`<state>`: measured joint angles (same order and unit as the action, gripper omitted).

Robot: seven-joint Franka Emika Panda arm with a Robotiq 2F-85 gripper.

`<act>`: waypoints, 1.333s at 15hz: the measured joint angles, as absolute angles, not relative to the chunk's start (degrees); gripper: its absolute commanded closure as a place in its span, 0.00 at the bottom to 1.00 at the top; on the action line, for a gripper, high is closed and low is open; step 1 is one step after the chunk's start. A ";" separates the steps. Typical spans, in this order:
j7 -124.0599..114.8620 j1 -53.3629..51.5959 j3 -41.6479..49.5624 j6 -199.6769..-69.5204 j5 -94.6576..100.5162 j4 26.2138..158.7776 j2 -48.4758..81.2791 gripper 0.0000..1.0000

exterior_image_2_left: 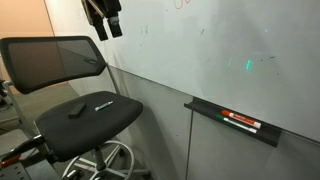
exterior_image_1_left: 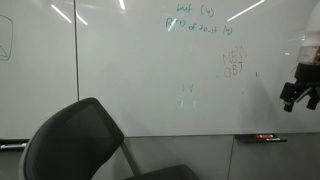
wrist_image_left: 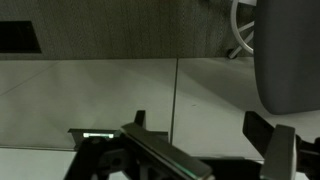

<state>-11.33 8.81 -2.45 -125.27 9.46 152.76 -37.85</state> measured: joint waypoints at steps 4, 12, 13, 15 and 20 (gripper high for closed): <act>-11.33 8.81 -2.45 -125.27 9.46 152.76 -37.85 0.00; -10.76 5.53 -3.89 -125.69 9.46 152.32 -33.01 0.00; -10.70 4.55 -4.38 -125.92 9.46 152.03 -31.71 0.00; -10.38 2.39 -5.42 -126.50 9.45 151.17 -28.79 0.00; -8.53 -2.83 -7.93 -127.78 9.45 147.60 -20.64 0.00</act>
<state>-8.53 -2.83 -7.93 -127.78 9.45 147.60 -20.64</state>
